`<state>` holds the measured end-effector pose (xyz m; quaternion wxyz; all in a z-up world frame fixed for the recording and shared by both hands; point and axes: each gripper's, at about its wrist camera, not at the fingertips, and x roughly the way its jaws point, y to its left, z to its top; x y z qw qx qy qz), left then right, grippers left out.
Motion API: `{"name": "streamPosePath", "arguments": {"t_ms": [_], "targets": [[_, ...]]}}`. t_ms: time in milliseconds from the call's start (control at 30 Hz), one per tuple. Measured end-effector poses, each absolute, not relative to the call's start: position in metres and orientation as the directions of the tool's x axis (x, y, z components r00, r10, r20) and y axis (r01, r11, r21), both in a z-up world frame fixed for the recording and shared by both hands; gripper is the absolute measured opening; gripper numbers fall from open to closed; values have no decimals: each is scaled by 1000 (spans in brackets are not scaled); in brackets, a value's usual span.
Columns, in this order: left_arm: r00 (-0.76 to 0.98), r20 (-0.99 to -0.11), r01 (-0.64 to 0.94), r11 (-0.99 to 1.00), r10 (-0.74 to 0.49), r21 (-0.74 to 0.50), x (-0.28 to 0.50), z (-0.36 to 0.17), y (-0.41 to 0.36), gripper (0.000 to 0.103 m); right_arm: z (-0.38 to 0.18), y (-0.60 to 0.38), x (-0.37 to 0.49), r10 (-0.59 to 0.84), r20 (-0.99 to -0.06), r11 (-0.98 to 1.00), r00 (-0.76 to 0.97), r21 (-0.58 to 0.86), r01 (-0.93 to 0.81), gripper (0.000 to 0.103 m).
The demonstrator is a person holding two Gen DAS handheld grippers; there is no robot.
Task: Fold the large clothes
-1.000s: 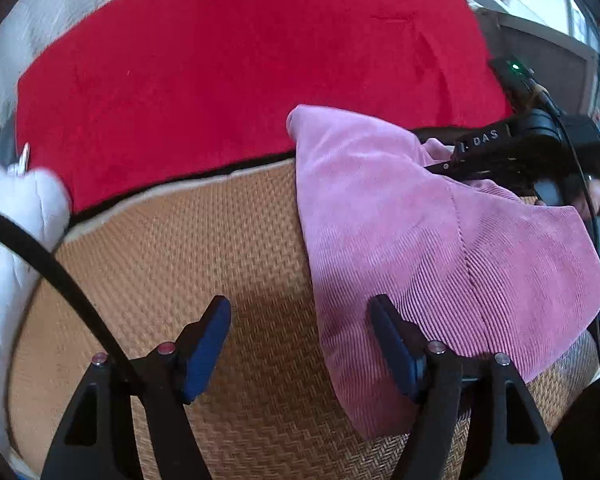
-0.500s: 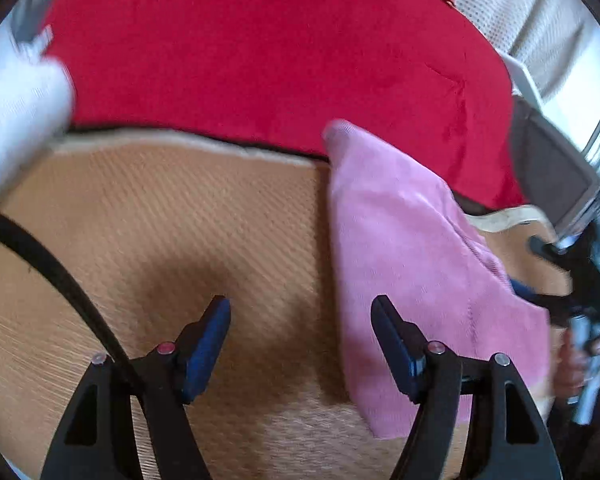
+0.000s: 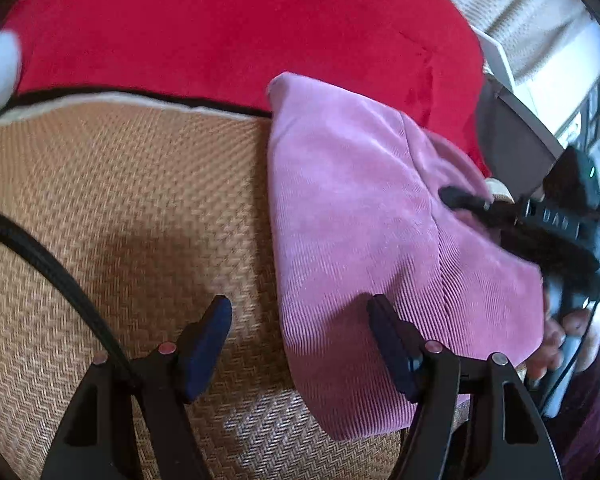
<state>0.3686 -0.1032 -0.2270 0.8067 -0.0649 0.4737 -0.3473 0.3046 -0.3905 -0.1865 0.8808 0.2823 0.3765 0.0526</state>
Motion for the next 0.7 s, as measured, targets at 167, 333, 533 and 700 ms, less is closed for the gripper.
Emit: {"name": "streamPosePath", "arguments": {"t_ms": [167,333,533,700], "targets": [[357,-633,596,689,-687,-412,351,-202,-131,67,-142,-384,285,205,-570,895,796,437,83,20],[434,-606,664,691,-667,-284,331,-204,-180,73,-170,-416,278,54,-610,898,790,376,229,20],[336,-675,674,668,-657,-314,338,-218,-205,81,-243,-442,288,128,-683,846,719,453,280,19],[424,-595,666,681,-682,-305,337,-192,-173,81,-248,-457,289,184,-663,827,725,503,251,19]]}}
